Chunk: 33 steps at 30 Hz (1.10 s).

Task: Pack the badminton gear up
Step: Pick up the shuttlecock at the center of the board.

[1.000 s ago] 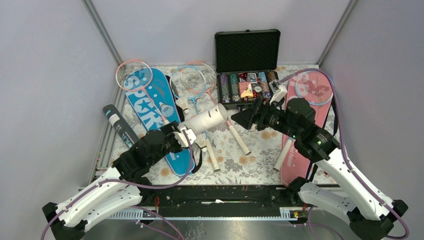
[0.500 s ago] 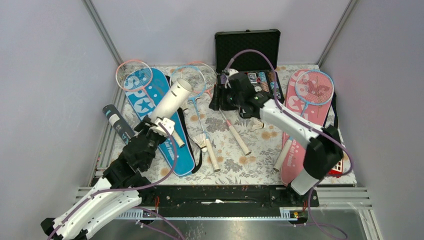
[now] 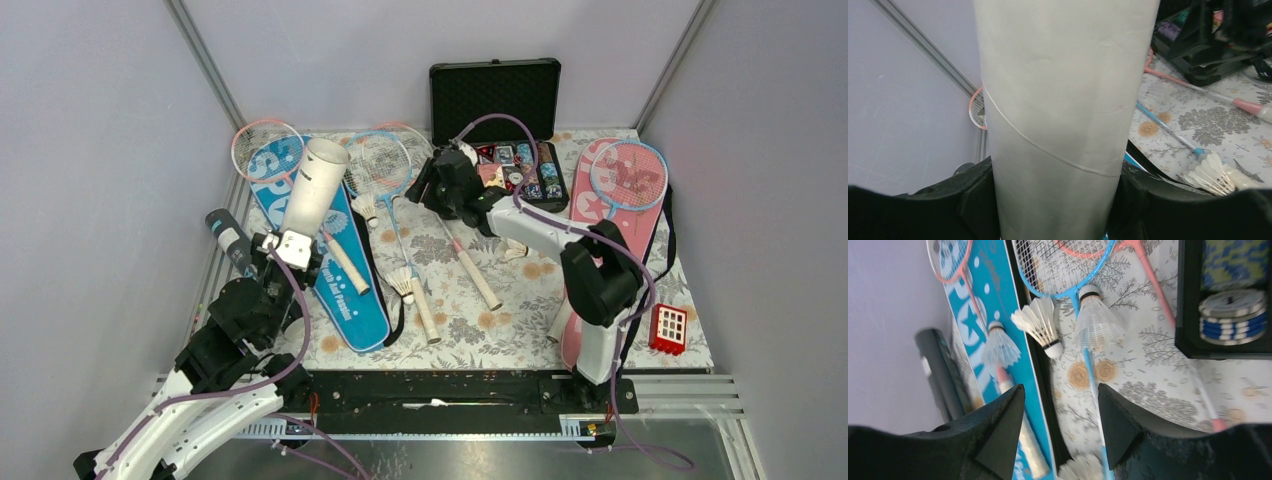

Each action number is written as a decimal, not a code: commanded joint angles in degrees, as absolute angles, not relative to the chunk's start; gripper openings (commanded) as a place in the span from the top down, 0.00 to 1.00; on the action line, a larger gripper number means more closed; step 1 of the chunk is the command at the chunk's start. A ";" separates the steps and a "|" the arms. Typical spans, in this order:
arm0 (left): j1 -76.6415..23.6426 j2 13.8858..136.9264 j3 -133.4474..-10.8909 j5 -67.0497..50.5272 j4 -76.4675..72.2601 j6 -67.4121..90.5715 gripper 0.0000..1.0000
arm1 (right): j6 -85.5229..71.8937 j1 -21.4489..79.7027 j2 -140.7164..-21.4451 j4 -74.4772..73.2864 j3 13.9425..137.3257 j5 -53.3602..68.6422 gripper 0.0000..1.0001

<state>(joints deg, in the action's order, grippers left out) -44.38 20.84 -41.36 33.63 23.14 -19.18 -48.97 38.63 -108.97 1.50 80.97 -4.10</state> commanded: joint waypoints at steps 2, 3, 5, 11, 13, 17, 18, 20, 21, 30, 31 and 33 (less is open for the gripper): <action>-44.17 19.18 -43.70 29.17 23.48 -15.80 0.58 | -67.19 39.01 -114.88 12.96 81.21 -9.00 0.39; -44.17 18.94 -43.61 28.49 23.73 -15.55 0.58 | -67.75 38.96 -116.20 13.19 82.16 -9.27 0.39; -44.20 18.31 -43.01 27.49 23.81 -15.22 0.58 | -68.92 38.97 -118.39 12.71 84.25 -9.87 0.39; -44.16 17.95 -41.43 26.37 23.78 -15.19 0.58 | -74.17 39.07 -123.08 11.72 88.02 -10.03 0.41; -44.16 18.06 -40.87 25.96 23.82 -15.33 0.58 | -75.76 39.09 -124.54 11.79 89.13 -9.70 0.41; -44.13 17.65 -40.07 25.99 24.01 -15.23 0.58 | -78.04 39.33 -126.82 11.25 90.55 -9.67 0.43; -44.13 17.49 -39.89 26.00 24.05 -15.21 0.58 | -78.19 39.30 -127.44 10.57 91.12 -9.59 0.44; -44.15 17.34 -39.67 26.11 24.05 -15.40 0.58 | -78.41 39.33 -127.87 9.61 91.73 -10.10 0.45; -44.18 17.32 -39.60 26.30 24.08 -15.57 0.58 | -78.62 39.29 -128.00 9.52 91.74 -10.39 0.46; -44.16 17.86 -40.36 25.86 24.72 -15.37 0.59 | -75.66 39.22 -126.76 8.97 91.32 -10.23 0.94; -44.13 17.96 -40.36 25.77 24.78 -15.50 0.59 | -74.23 38.96 -125.06 10.33 89.66 -9.88 1.00; -44.19 18.23 -40.16 25.16 24.79 -16.10 0.59 | -71.00 38.38 -121.90 11.62 86.28 -8.84 1.00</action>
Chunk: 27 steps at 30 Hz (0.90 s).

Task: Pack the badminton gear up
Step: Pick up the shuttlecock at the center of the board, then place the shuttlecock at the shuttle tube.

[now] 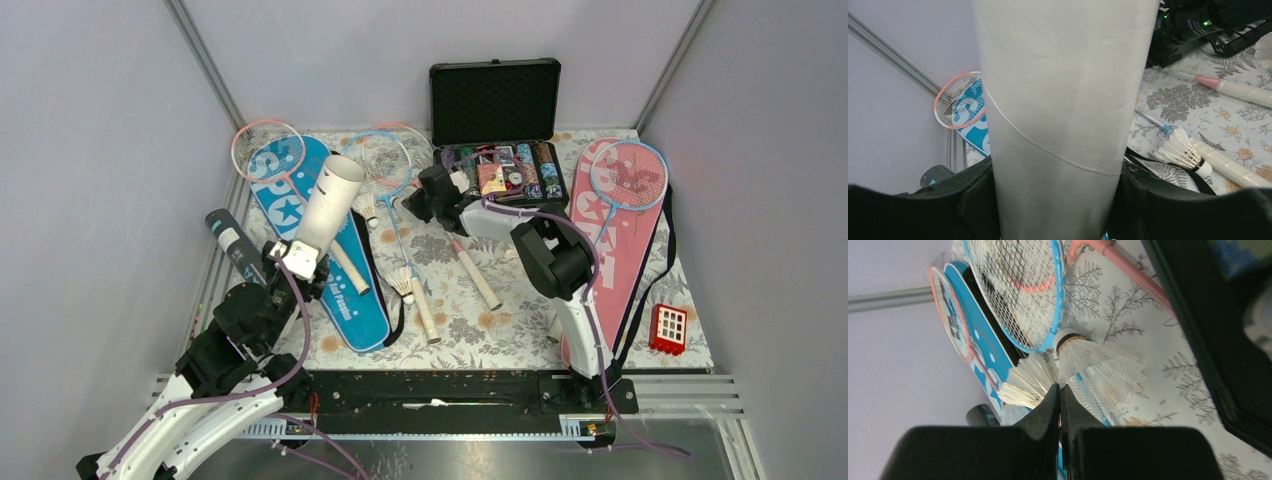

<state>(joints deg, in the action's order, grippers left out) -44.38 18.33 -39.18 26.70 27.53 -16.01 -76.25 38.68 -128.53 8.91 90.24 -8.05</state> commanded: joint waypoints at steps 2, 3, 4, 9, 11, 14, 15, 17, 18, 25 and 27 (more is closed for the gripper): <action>-44.21 18.72 -39.83 23.38 25.03 -17.00 0.59 | -68.16 37.26 -117.78 13.42 82.09 -6.88 1.00; -44.14 19.03 -39.79 22.04 25.31 -17.75 0.59 | -66.82 36.53 -115.45 14.87 79.55 -5.56 1.00; -44.12 19.34 -39.64 20.84 25.54 -18.35 0.59 | -65.17 35.70 -112.98 16.08 77.21 -3.88 1.00; -44.14 21.29 -39.88 13.87 27.68 -20.73 0.59 | -53.87 29.83 -98.81 15.41 68.06 8.76 1.00; -44.13 22.32 -40.38 10.78 28.83 -21.59 0.59 | -47.58 27.85 -92.55 10.35 66.74 13.23 1.00; -44.20 23.97 -40.75 6.42 30.63 -23.86 0.59 | -35.57 26.60 -83.14 1.05 67.05 18.26 1.00; -44.19 24.58 -40.94 5.49 31.27 -24.77 0.59 | -31.45 26.55 -79.23 -3.59 67.55 20.32 1.00; -44.18 26.13 -41.35 3.98 32.89 -26.84 0.59 | -23.89 26.54 -74.25 -10.10 68.58 24.25 1.00; -44.14 26.92 -41.62 3.42 33.70 -27.62 0.59 | -21.21 26.54 -71.95 -12.82 68.92 26.28 1.00; -44.14 31.73 -44.85 1.73 37.35 -30.64 0.60 | -11.01 26.54 -58.47 -25.74 69.01 32.12 1.00; -44.14 32.35 -45.73 1.51 37.52 -31.33 0.60 | -10.12 26.54 -55.79 -25.55 68.24 34.65 1.00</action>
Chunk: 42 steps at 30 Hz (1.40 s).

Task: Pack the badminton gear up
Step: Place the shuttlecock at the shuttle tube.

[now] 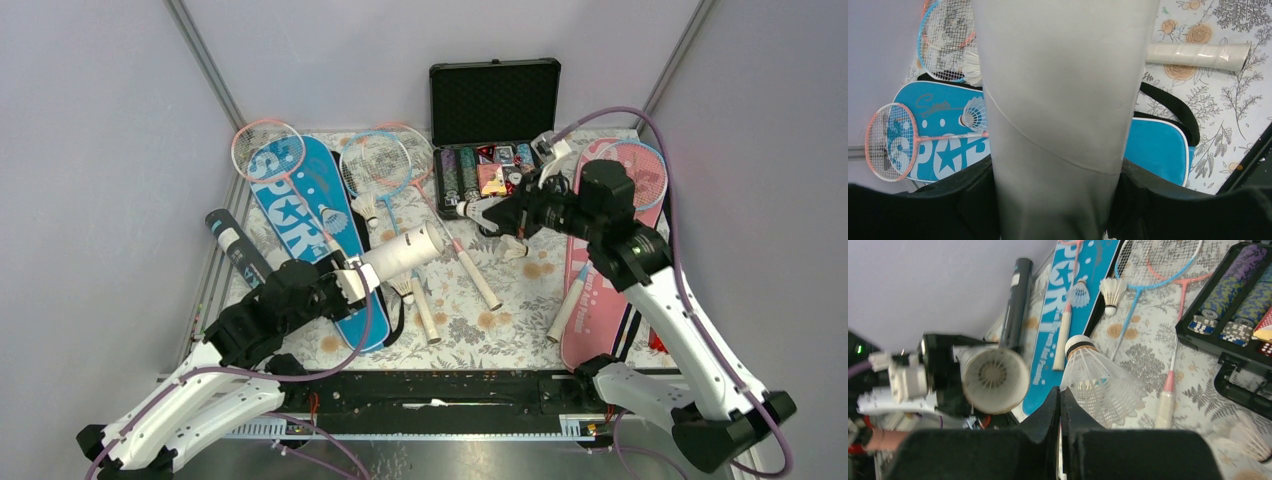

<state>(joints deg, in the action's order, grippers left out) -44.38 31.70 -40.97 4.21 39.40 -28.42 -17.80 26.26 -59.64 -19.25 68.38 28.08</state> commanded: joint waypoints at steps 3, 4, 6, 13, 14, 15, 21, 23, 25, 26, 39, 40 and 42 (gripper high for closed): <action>-44.16 33.24 -46.83 0.59 37.53 -32.32 0.60 | -9.49 26.54 -53.75 -25.61 67.52 40.98 1.00; -44.16 33.51 -47.12 0.30 37.53 -32.65 0.60 | -9.49 26.64 -53.45 -25.58 67.36 42.74 1.00; -44.19 33.88 -47.49 -2.43 37.66 -33.26 0.60 | -9.34 26.67 -52.82 -24.86 66.80 44.99 1.00; -44.18 33.53 -48.07 -8.06 37.79 -36.01 0.60 | -10.90 28.03 -53.09 -20.01 65.47 48.71 1.00; -44.15 33.60 -48.15 -8.19 37.79 -36.03 0.60 | -11.37 28.68 -53.27 -19.08 65.21 48.85 1.00; -44.20 33.72 -48.24 -8.15 37.79 -36.03 0.61 | -11.51 29.58 -53.54 -18.25 65.10 48.86 1.00; -44.16 34.19 -48.69 -9.27 37.64 -35.69 0.61 | -12.57 34.49 -56.20 -13.65 64.81 48.51 1.00; -44.20 34.03 -48.65 -9.66 37.45 -35.68 0.61 | -13.49 35.37 -57.06 -11.83 64.61 48.35 1.00; -44.17 33.70 -48.40 -10.30 37.27 -36.06 0.61 | -14.53 35.96 -57.46 -10.01 64.39 48.37 1.00; -44.18 33.50 -48.24 -10.56 37.27 -36.18 0.61 | -15.18 36.09 -57.48 -9.06 64.30 48.54 1.00; -44.18 32.68 -47.23 -13.47 34.90 -36.35 0.61 | -15.17 36.23 -54.04 -6.97 61.54 48.37 1.00; -44.14 32.47 -47.28 -14.22 34.30 -35.74 0.61 | -15.50 36.29 -54.56 -6.95 61.56 48.65 1.00; -44.18 32.20 -47.37 -15.21 33.20 -34.79 0.61 | -16.40 36.49 -55.49 -5.94 61.65 49.12 1.00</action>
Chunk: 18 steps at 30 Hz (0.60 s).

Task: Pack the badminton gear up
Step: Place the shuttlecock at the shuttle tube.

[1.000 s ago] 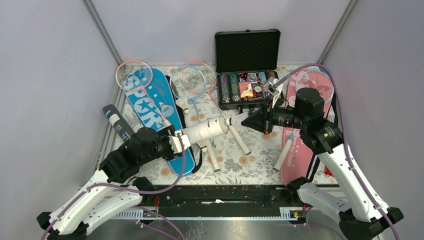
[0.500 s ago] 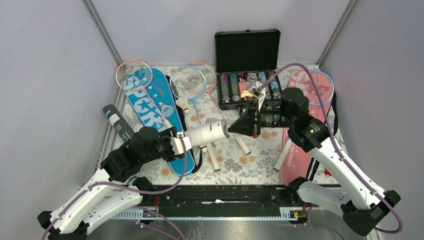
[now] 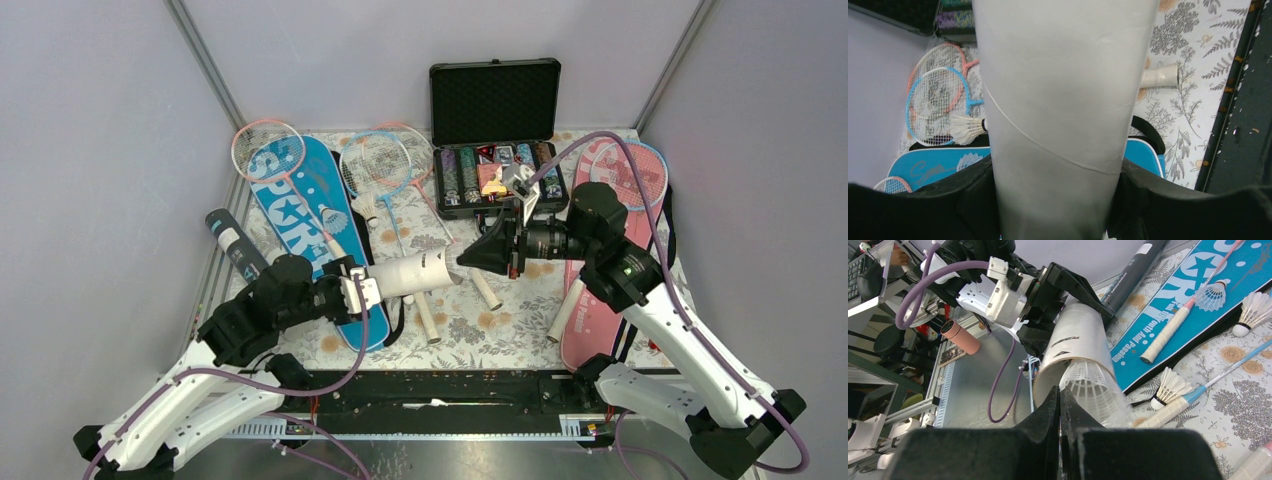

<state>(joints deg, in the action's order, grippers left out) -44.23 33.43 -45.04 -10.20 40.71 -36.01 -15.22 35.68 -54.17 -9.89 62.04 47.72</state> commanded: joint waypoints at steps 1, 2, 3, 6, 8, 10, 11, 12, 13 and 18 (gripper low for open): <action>-44.19 32.11 -47.42 -15.44 32.84 -34.34 0.61 | -16.94 36.55 -55.73 -4.82 61.43 49.13 1.00; -44.19 32.08 -47.33 -15.57 32.53 -34.11 0.61 | -17.39 36.73 -56.05 -3.68 61.13 48.99 1.00; -44.14 32.15 -47.25 -15.59 32.32 -33.93 0.61 | -17.87 36.92 -56.49 -2.53 61.08 48.88 1.00; -44.15 32.41 -47.37 -15.57 32.12 -33.42 0.61 | -18.84 37.48 -58.32 -0.53 61.34 48.68 1.00; -44.15 32.59 -47.31 -15.13 31.89 -33.00 0.61 | -19.55 37.94 -59.62 1.70 61.50 47.86 1.00; -44.21 32.97 -47.12 -14.29 31.74 -32.70 0.61 | -20.60 38.46 -60.91 3.05 61.85 47.34 1.00; -44.13 33.11 -47.05 -13.66 31.66 -32.55 0.61 | -21.12 38.77 -61.49 3.89 61.92 47.09 1.00; -44.19 33.34 -46.96 -12.96 31.58 -32.40 0.61 | -21.73 39.01 -62.06 4.58 62.00 46.82 1.00; -44.16 33.54 -46.94 -12.31 31.56 -32.18 0.62 | -22.32 39.20 -62.56 5.18 62.09 46.27 1.00; -44.18 33.71 -46.33 -9.47 30.19 -30.94 0.62 | -24.03 39.49 -64.66 4.89 62.48 42.58 0.92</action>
<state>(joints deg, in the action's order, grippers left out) -44.16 33.82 -45.04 -11.03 37.43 -31.92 -22.09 38.98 -63.83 1.58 61.41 46.89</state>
